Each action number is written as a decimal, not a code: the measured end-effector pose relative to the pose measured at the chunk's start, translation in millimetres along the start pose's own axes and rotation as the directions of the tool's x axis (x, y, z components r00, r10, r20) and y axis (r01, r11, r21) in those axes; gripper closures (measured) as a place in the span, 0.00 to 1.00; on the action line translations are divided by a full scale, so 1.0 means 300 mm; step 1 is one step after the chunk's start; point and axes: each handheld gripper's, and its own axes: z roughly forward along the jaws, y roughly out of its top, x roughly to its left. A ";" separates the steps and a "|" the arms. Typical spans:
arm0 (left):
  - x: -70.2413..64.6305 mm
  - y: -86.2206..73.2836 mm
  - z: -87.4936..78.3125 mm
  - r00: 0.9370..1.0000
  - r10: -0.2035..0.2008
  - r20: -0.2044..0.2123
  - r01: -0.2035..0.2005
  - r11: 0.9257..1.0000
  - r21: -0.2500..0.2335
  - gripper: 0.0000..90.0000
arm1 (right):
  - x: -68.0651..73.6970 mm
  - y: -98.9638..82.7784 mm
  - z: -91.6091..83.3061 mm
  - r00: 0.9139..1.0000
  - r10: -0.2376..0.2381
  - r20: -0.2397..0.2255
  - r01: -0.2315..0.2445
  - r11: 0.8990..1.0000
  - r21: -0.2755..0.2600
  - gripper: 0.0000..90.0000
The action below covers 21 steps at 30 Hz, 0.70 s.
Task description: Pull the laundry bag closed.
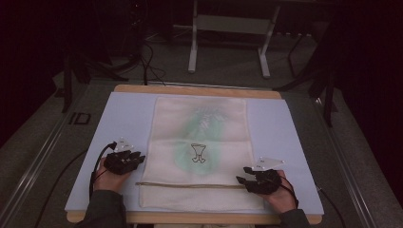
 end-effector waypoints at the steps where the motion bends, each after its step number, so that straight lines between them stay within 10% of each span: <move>1: -0.001 0.000 0.001 1.000 0.000 0.000 0.000 1.000 0.001 0.77 | 0.009 0.008 0.005 1.000 -0.002 -0.006 0.002 1.000 -0.001 0.58; 21: -0.004 -0.001 0.004 0.999 0.016 0.050 -0.016 1.000 -0.008 0.80 | 0.103 0.127 0.073 0.988 -0.123 -0.090 0.124 0.992 0.001 0.59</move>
